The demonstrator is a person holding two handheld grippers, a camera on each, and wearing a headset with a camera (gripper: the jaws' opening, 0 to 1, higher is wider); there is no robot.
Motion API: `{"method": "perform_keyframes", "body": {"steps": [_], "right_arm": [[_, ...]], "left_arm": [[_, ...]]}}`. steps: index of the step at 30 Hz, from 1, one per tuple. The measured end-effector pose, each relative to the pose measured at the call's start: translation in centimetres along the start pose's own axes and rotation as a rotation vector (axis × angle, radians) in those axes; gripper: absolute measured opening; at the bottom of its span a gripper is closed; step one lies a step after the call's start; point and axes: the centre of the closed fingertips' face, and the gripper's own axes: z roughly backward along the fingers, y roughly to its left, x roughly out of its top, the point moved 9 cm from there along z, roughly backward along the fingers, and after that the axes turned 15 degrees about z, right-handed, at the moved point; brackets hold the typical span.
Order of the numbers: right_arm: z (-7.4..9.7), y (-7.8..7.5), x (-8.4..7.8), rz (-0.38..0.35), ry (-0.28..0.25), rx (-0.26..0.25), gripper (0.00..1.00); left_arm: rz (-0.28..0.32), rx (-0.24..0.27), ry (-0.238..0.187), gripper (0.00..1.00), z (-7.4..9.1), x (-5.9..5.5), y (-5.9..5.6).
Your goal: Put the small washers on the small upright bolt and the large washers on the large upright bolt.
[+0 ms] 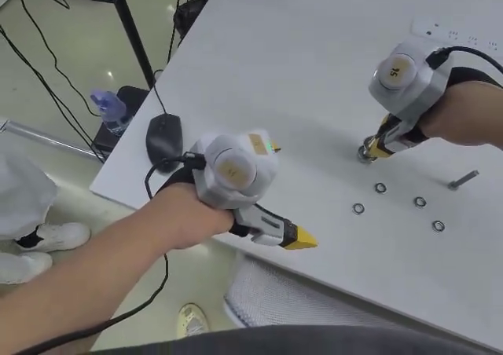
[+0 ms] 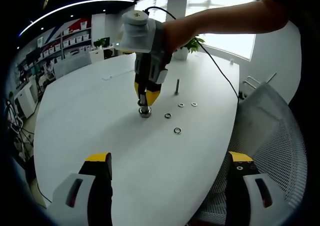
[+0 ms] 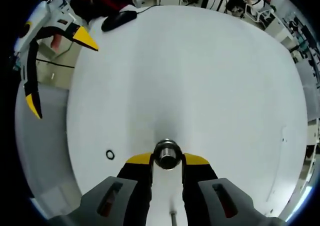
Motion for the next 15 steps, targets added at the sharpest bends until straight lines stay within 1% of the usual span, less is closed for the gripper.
{"method": "perform_keyframes", "body": {"steps": [7,15], "right_arm": [[-1.2,-0.1,-0.2,-0.011,0.007,0.008,0.22],[-1.7,0.3,-0.3,-0.015,0.014,0.014,0.22]], "left_arm": [[0.004,0.002,0.004,0.93,0.2,-0.3,0.0],[0.01,0.008,0.004,0.92,0.5,-0.5,0.1]]}}
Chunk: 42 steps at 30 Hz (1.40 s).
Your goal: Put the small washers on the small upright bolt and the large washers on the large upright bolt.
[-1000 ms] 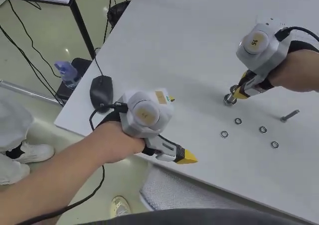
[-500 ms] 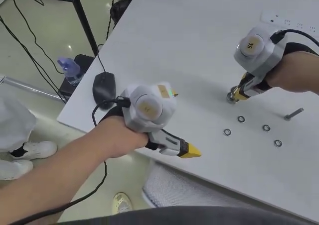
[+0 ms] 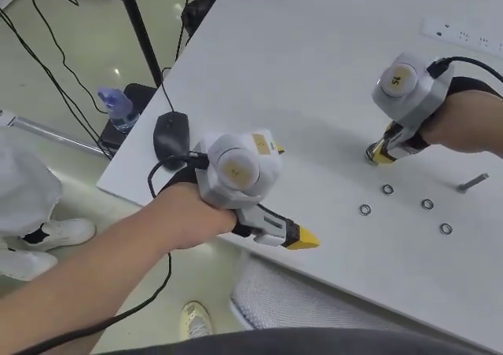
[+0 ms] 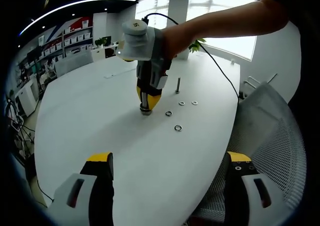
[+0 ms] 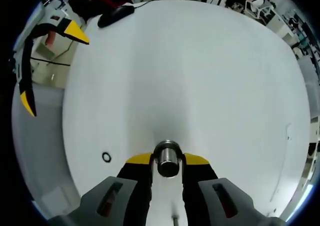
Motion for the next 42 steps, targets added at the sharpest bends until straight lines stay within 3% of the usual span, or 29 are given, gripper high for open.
{"method": "perform_keyframes", "body": {"steps": [10,31,35,42], "right_arm": [[-0.2,0.6,0.3,0.002,0.01,-0.001,0.22],[-0.2,0.5,0.4,0.017,0.006,0.003,0.25],[0.4,0.3,0.4,0.013,-0.026,-0.01,0.34],[1.9,0.0,-0.3,0.001,-0.065,-0.023,0.34]], "left_arm": [[0.001,0.001,0.007,0.91,0.2,-0.2,0.0],[-0.007,-0.001,0.027,0.89,0.2,-0.3,-0.2],[-0.004,0.001,0.021,0.88,0.2,-0.1,-0.2],[-0.008,0.001,0.022,0.88,0.1,0.0,-0.4]]}}
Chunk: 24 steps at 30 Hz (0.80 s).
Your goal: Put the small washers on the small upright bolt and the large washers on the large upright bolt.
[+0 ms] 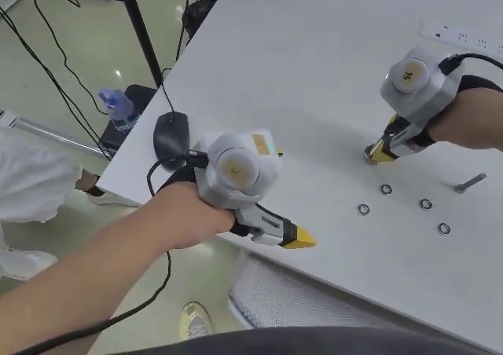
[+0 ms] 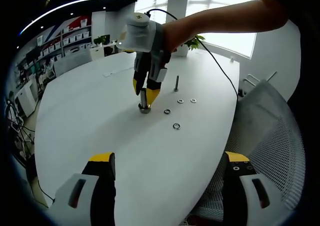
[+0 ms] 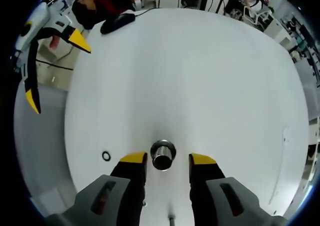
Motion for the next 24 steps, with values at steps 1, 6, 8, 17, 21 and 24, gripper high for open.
{"method": "perform_keyframes", "body": {"steps": [1,6,8,17,21,24], "right_arm": [[0.2,0.1,-0.1,0.001,-0.006,0.001,0.35],[1.0,0.6,-0.5,0.009,-0.02,-0.009,0.35],[1.3,0.8,-0.7,0.009,-0.025,-0.011,0.35],[1.9,2.0,-1.6,0.0,-0.051,-0.016,0.37],[1.8,2.6,-2.2,0.002,-0.063,-0.018,0.36],[1.8,3.0,-2.5,-0.001,-0.073,-0.015,0.36]], "left_arm": [[-0.002,0.0,0.002,0.88,0.0,0.0,-0.1],[-0.009,-0.003,0.007,0.88,-0.1,0.1,-0.3],[-0.012,-0.002,0.008,0.88,-0.1,0.2,-0.3],[-0.012,0.001,0.0,0.88,0.0,0.5,-0.3],[-0.012,-0.002,-0.002,0.89,0.0,0.5,-0.5],[-0.012,-0.001,-0.004,0.89,-0.1,0.6,-0.6]]}}
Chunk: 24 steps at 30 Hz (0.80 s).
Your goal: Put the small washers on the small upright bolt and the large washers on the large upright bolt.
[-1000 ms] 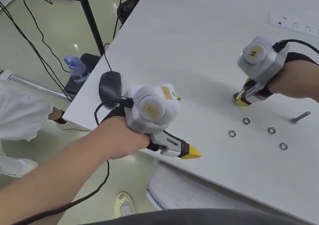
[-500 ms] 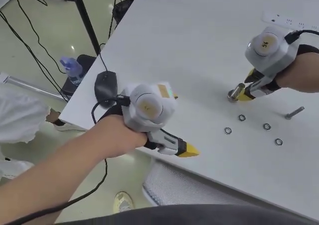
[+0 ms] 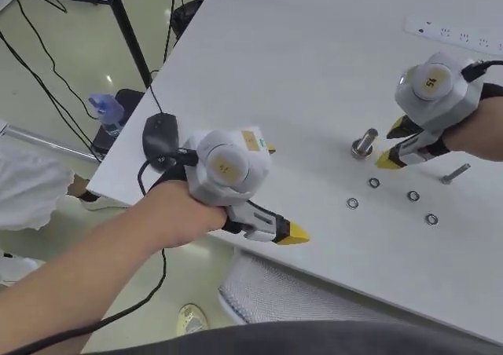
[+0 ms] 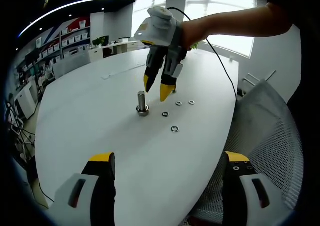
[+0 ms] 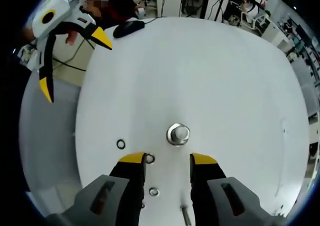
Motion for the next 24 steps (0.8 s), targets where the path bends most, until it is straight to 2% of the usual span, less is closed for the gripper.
{"method": "perform_keyframes", "body": {"steps": [13,24], "right_arm": [[-1.0,1.7,-0.5,0.033,-0.033,0.018,0.32],[-3.0,2.9,-1.2,0.08,0.003,0.024,0.28]], "left_arm": [[-0.006,-0.002,-0.005,0.88,-0.2,0.4,0.0],[-0.01,-0.002,-0.002,0.88,-0.1,0.4,0.3]]}}
